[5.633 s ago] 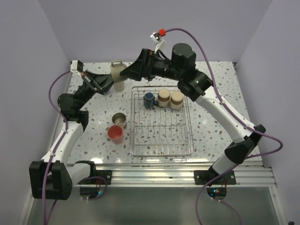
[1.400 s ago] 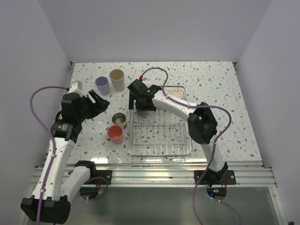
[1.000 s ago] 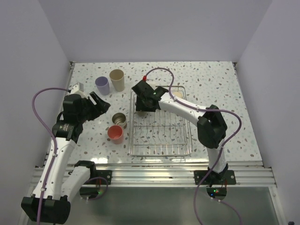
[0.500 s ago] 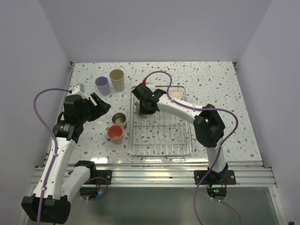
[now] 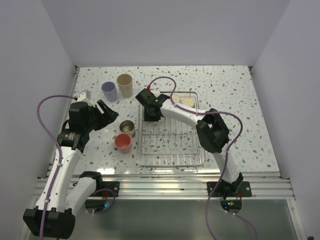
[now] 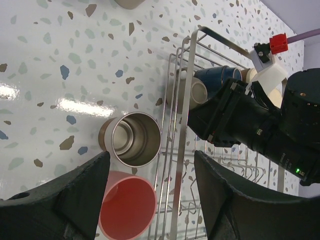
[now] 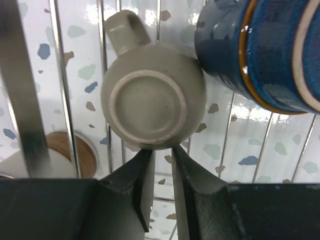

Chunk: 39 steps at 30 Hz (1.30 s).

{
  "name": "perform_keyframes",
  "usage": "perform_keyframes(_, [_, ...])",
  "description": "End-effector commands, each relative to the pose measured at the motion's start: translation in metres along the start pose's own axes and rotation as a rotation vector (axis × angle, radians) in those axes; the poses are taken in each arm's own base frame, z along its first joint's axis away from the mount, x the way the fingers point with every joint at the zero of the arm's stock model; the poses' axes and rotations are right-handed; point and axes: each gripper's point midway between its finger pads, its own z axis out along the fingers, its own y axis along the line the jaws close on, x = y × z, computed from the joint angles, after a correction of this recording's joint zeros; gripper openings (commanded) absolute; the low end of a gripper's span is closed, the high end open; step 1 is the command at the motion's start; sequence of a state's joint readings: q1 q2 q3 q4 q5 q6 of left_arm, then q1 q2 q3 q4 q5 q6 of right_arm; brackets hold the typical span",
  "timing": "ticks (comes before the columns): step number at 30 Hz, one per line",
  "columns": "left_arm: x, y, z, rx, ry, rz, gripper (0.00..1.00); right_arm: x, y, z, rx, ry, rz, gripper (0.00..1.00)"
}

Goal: Load the cups into the dish rack

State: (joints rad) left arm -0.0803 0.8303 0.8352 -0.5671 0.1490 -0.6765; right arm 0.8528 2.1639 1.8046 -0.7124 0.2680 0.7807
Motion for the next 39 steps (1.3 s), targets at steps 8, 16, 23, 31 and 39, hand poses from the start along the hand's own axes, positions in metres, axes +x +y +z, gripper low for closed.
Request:
perform_keyframes(8, [-0.001,-0.001,0.0,0.009,-0.005,0.031,0.71,-0.029,0.024,0.0,-0.033,-0.054,0.022,0.24])
perform_keyframes(16, [0.0,-0.001,0.001,0.006,-0.001,0.038,0.71,-0.03,0.025,-0.001,-0.043,-0.046,0.031,0.26])
perform_keyframes(23, [-0.001,0.002,0.001,-0.004,-0.005,0.05,0.72,-0.032,0.025,-0.017,-0.081,-0.066,0.032,0.42])
perform_keyframes(31, [0.016,0.011,0.008,-0.022,0.06,0.056,0.7,-0.04,0.028,-0.056,-0.127,-0.123,-0.023,0.82])
perform_keyframes(39, [0.039,0.033,0.024,-0.063,0.134,0.1,0.68,-0.044,0.037,-0.112,-0.199,-0.195,-0.043,0.89])
